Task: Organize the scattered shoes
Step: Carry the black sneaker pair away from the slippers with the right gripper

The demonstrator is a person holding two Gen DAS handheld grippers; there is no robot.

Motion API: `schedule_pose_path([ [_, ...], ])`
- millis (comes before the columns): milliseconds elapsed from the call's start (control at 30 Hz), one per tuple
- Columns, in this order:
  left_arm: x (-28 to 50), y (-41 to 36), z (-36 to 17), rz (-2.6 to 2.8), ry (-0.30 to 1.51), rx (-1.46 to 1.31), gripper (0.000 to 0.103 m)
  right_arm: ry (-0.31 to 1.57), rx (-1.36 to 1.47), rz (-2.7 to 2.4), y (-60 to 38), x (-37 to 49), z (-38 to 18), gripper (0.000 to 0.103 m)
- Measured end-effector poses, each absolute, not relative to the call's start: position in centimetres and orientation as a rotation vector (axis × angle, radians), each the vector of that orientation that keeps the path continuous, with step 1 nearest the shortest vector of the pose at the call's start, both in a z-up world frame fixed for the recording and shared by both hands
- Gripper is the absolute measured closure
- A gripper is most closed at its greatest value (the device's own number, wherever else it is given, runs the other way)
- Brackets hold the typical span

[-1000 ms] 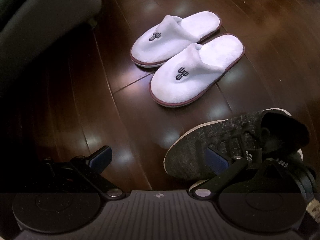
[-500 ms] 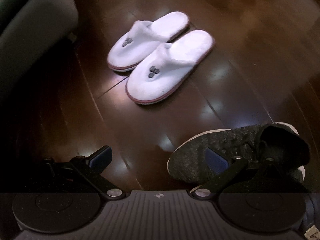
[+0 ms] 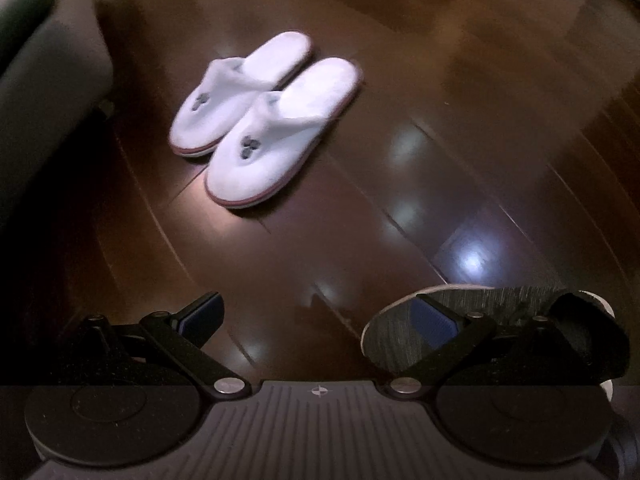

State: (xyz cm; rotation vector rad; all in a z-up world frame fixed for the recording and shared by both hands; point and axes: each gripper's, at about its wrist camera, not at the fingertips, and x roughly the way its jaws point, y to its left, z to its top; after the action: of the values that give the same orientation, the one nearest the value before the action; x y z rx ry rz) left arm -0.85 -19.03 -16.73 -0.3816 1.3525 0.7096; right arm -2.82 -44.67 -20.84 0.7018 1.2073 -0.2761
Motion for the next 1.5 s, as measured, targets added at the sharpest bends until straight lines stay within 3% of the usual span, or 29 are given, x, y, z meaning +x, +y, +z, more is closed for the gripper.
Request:
schedule_pose_path([
  [533, 0.1, -32.1, -16.7, 0.409, 1.328, -0.168, 0.002, 1.128, 0.897, -0.558, -58.5, -10.8, -20.5, 0.093],
  [1500, -11.1, -70.8, -21.5, -0.292, 1.22, 0.29, 0.002, 0.914, 1.141, -0.898, -89.8, -28.7, -22.2, 0.094],
])
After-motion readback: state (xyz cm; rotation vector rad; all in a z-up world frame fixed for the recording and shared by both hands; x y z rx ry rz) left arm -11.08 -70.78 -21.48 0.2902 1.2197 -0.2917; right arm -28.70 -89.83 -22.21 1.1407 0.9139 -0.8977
